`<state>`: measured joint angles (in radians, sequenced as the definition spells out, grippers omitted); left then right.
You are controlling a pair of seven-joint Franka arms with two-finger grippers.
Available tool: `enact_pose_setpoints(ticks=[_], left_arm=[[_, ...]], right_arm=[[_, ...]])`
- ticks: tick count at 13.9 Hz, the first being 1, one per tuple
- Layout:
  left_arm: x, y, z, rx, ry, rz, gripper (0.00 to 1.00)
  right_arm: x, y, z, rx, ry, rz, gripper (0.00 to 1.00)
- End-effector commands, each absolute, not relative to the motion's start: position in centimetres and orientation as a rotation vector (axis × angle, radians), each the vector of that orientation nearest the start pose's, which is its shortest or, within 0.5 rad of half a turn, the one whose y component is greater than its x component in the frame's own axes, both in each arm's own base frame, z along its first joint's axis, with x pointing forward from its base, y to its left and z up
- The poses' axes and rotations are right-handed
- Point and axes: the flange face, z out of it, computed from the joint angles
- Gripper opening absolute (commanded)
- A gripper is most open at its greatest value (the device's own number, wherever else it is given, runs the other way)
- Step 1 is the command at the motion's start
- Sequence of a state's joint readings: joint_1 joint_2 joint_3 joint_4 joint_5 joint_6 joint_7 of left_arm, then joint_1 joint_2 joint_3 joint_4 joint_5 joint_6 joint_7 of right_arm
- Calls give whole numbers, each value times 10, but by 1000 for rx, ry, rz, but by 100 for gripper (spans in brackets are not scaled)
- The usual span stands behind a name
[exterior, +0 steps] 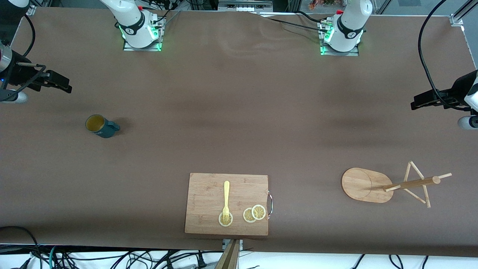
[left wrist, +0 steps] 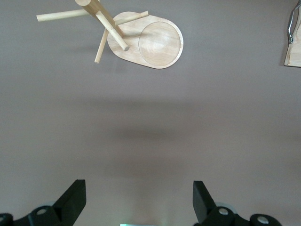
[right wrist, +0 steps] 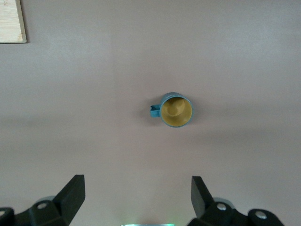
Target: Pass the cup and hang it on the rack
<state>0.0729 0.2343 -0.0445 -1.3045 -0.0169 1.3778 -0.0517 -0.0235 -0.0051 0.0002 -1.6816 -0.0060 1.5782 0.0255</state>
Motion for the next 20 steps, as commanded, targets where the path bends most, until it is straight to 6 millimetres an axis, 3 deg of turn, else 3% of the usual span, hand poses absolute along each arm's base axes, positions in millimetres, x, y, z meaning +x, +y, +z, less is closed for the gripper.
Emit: enact_pose_setpoints(ticks=[1,12,20], left_arm=[[608,19,601,-3148,-125,245,100],[608,18,601,-3148,-122,245,100],[608,18,600,-3148,-122,245,100]], right_arm=[[551,-14,580,-3142,86,140,100],[550,-13,578,-3144,72,159,100],[555,-11,559,-3169,60,219,100]])
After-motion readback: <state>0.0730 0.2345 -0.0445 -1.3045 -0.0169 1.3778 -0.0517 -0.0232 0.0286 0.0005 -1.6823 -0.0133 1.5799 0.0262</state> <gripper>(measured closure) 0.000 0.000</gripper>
